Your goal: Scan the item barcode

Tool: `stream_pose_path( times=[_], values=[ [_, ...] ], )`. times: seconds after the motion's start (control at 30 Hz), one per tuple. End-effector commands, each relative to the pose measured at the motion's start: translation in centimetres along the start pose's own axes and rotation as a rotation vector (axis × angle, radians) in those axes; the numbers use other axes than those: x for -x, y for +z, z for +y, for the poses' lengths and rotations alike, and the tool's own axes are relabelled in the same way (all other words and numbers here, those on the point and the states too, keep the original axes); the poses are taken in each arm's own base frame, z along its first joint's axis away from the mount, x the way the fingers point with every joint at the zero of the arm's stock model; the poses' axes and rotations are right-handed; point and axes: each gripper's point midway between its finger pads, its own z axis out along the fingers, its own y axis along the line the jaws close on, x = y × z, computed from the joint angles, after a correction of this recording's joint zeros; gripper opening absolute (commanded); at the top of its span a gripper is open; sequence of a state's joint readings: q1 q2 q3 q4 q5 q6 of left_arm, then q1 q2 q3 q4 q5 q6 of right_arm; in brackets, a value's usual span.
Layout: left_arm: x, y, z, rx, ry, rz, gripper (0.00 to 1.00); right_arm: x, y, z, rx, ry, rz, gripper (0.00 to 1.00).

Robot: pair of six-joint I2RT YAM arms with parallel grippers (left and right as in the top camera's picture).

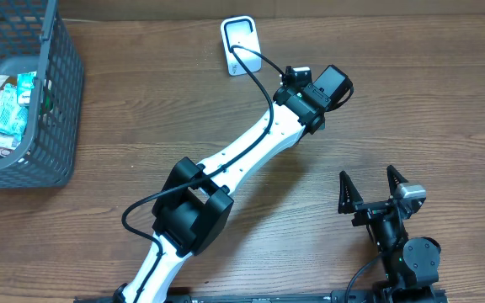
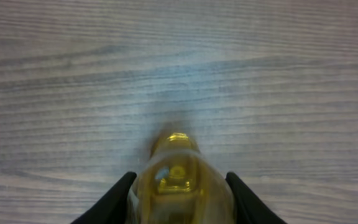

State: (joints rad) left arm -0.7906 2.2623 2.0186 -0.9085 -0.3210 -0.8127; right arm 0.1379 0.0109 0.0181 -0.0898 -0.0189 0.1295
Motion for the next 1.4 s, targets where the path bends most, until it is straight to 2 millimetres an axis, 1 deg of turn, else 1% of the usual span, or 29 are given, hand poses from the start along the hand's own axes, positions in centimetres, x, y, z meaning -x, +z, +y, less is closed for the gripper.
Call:
stream_pose_path(
  times=[0.0, 0.07, 0.1, 0.13, 0.17, 0.23, 0.3, 0.4, 0.47, 0.53, 0.7, 0.8, 0.87, 0.93, 1.0, 1.03, 1.1, 1.2, 1.37],
  values=[
    [0.2, 0.3, 0.0, 0.016, 0.001, -0.019, 0.22, -0.1, 0.0, -0.2, -0.009, -0.007, -0.005, 1.00],
    [0.3, 0.3, 0.0, 0.016, -0.001, -0.020, 0.36, -0.1, 0.0, -0.2, -0.009, -0.007, -0.005, 1.00],
    [0.3, 0.3, 0.0, 0.016, -0.001, -0.020, 0.46, -0.1, 0.0, -0.2, -0.009, -0.007, -0.005, 1.00],
    [0.3, 0.3, 0.0, 0.016, 0.000, -0.020, 0.61, -0.1, 0.0, -0.2, -0.009, -0.007, -0.005, 1.00],
    [0.4, 0.2, 0.0, 0.015, 0.011, -0.021, 0.70, -0.1, 0.0, -0.2, -0.009, -0.007, -0.005, 1.00],
    [0.6, 0.1, -0.1, 0.011, 0.033, -0.025, 0.80, -0.1, 0.0, -0.2, -0.009, -0.007, -0.005, 1.00],
    [1.0, -0.4, -0.5, -0.005, 0.057, -0.030, 0.86, -0.1, 0.0, -0.2, -0.009, -0.007, -0.005, 1.00],
    [2.2, -1.7, -1.1, -0.024, 0.085, -0.051, 0.99, -0.1, 0.0, -0.2, -0.009, -0.007, -0.005, 1.00],
    [3.3, -3.0, -1.3, -0.033, 0.108, -0.065, 1.00, -0.1, 0.0, -0.2, -0.009, -0.007, -0.005, 1.00],
    [5.0, -5.3, -1.1, -0.042, 0.128, -0.084, 1.00, -0.1, 0.0, -0.2, -0.009, -0.007, -0.005, 1.00],
    [9.3, -10.4, 0.4, -0.060, 0.152, -0.147, 1.00, -0.1, 0.0, -0.2, -0.009, -0.007, -0.005, 1.00],
    [11.7, -12.4, 2.6, -0.044, 0.136, -0.183, 1.00, -0.1, 0.0, -0.2, -0.009, -0.007, -0.005, 1.00],
    [13.0, -13.2, 4.7, -0.018, 0.110, -0.188, 1.00, -0.1, 0.0, -0.2, -0.009, -0.007, -0.005, 1.00],
    [13.7, -13.3, 7.0, 0.015, 0.085, -0.173, 1.00, -0.1, 0.0, -0.2, -0.009, -0.007, -0.005, 1.00],
    [14.2, -13.0, 9.7, 0.060, 0.055, -0.146, 1.00, -0.1, 0.0, -0.2, -0.009, -0.007, -0.005, 1.00],
    [14.4, -12.7, 11.2, 0.084, 0.040, -0.126, 1.00, -0.1, 0.0, -0.2, -0.009, -0.007, -0.005, 1.00],
    [14.2, -12.1, 13.1, 0.113, 0.019, -0.084, 1.00, -0.1, 0.0, -0.2, -0.009, -0.007, -0.005, 1.00],
    [13.9, -11.6, 14.8, 0.122, -0.005, -0.034, 1.00, -0.1, 0.0, -0.2, -0.009, -0.007, -0.005, 1.00],
    [14.6, -11.4, 16.3, 0.137, -0.034, -0.035, 1.00, -0.1, 0.0, -0.2, -0.009, -0.007, -0.005, 1.00]
  ],
)
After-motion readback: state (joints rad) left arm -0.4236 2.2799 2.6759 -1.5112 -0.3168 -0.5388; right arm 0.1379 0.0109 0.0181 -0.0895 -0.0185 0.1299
